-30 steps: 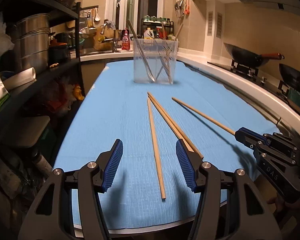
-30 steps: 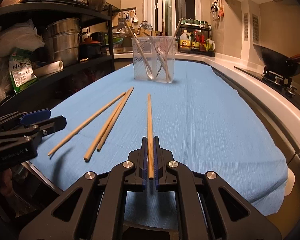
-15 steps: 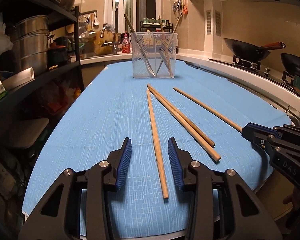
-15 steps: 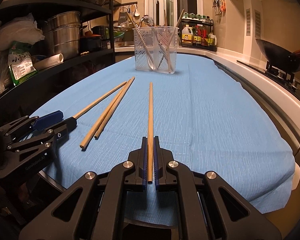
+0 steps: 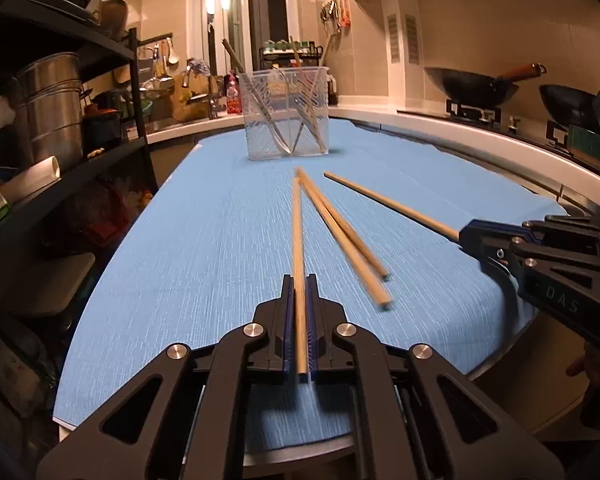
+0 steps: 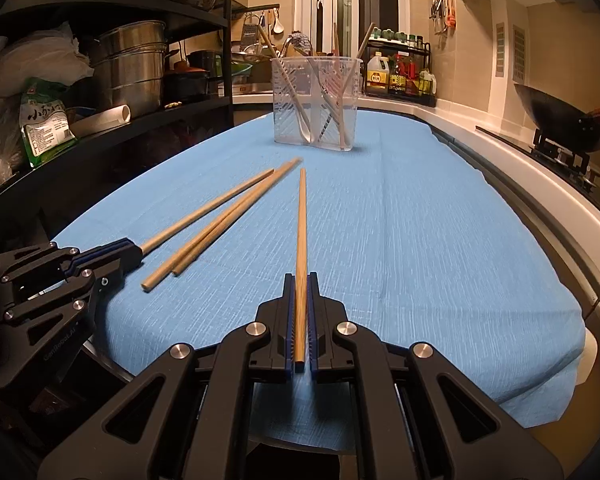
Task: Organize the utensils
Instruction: 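Lift both chopsticks and carry them toward the clear container, then lower both chopsticks into the container and open both tools, then move both open tools back over the last two chopsticks on the cloth, then close the right tool on a chopstick while the left closes on the other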
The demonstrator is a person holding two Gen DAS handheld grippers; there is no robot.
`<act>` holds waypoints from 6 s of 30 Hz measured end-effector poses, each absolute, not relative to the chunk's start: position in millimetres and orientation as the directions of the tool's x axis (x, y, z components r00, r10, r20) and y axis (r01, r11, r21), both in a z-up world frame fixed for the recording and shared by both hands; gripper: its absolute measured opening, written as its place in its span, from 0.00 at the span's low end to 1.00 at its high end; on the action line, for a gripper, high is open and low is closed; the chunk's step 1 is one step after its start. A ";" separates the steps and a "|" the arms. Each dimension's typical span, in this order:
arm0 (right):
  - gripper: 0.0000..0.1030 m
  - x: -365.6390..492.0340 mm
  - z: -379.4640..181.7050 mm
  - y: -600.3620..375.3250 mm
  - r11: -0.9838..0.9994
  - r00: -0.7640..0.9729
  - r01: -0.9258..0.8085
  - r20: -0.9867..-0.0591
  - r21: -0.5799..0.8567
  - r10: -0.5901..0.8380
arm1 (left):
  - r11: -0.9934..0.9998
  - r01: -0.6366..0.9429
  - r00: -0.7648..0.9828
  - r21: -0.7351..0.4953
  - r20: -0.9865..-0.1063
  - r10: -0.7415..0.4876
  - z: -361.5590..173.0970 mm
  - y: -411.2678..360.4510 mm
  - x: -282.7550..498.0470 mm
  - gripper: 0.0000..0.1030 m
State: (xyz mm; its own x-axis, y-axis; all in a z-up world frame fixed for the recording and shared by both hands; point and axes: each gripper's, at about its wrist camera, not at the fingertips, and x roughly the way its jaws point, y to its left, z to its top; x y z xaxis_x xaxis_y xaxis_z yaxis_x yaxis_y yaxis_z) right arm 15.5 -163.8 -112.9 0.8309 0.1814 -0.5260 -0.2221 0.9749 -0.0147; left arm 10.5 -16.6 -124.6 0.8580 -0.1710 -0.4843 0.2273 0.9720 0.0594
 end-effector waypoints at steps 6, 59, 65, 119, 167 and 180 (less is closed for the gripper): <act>0.06 8.1 -89.3 -164.8 0.972 0.866 -0.231 -0.463 -0.038 0.188 | 0.973 0.229 0.865 0.026 -0.464 -0.191 -93.7 -7.0 2.6 0.06; 0.05 138.1 136.3 -174.8 0.969 0.925 -0.245 -0.292 0.025 0.242 | 0.945 0.327 0.840 0.025 -0.466 -0.279 149.4 0.3 138.3 0.06; 0.05 180.6 175.2 -172.2 0.969 0.938 -0.246 -0.245 0.026 0.245 | 0.947 0.321 0.850 0.010 -0.445 -0.283 186.9 0.1 188.7 0.06; 0.88 115.2 15.7 -147.3 0.986 0.863 -0.164 -0.480 0.025 0.156 | 0.999 0.020 0.791 0.025 -0.612 0.000 17.1 27.2 154.4 0.93; 0.69 58.6 -111.2 -110.9 0.985 0.740 -0.165 -0.653 0.051 0.158 | 0.997 -0.065 0.699 0.034 -0.711 0.070 -84.1 51.8 57.7 0.93; 0.49 54.9 -110.8 -153.2 0.999 0.767 -0.018 -0.641 0.042 0.041 | 0.998 -0.058 0.698 0.035 -0.713 0.065 -83.1 48.1 58.8 0.93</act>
State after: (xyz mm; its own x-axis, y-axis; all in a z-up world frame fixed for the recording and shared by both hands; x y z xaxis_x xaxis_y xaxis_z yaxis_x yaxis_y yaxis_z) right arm 54.9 -153.2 -110.8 0.7666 0.0406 -0.6409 -0.0176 0.9990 0.0422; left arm 58.8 48.1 -83.1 0.6980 0.0654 -0.7131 -0.0575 0.9977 0.0352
